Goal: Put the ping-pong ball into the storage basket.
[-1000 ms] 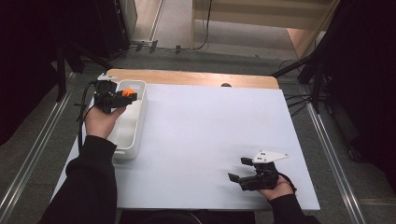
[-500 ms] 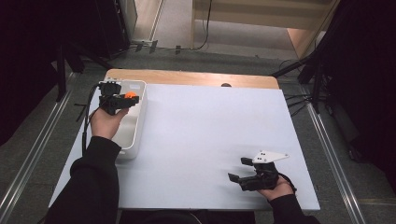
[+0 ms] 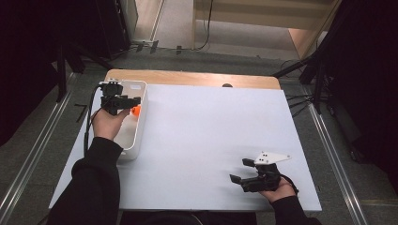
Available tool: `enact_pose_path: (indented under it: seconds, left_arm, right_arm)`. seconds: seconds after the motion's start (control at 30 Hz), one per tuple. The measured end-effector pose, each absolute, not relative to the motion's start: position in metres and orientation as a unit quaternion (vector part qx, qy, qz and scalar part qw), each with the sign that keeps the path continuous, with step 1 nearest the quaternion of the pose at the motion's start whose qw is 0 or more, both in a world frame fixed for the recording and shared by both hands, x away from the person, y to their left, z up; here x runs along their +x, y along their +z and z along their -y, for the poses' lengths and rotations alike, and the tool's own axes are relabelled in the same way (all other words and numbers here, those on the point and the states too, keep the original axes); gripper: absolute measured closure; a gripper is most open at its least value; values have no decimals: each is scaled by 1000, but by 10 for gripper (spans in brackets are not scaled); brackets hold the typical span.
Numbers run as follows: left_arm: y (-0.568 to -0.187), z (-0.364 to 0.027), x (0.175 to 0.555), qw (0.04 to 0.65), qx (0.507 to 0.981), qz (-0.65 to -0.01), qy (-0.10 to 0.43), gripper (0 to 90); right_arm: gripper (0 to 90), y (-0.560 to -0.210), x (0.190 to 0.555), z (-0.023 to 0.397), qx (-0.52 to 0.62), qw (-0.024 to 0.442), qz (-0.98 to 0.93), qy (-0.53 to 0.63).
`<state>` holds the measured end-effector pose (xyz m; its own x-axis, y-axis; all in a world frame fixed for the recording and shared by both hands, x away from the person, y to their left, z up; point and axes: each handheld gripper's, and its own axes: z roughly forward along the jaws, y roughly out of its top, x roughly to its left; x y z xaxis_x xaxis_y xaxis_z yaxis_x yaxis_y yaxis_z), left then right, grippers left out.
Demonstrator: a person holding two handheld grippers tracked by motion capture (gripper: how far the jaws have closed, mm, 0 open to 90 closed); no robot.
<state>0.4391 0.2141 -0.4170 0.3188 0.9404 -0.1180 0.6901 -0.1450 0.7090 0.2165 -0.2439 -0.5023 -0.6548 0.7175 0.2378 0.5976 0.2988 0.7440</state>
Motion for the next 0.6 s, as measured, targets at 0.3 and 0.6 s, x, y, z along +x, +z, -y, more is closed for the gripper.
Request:
enact_pose_path:
  seconds: [0.3, 0.6]
  left_arm:
    - [-404, -215, 433, 367, 738, -539, 174, 320]
    - [-392, -206, 426, 394, 754, -506, 143, 263]
  right_arm:
    - [146, -502, 217, 244, 410, 69, -803, 428]
    - [146, -502, 217, 244, 409, 70, -803, 428]
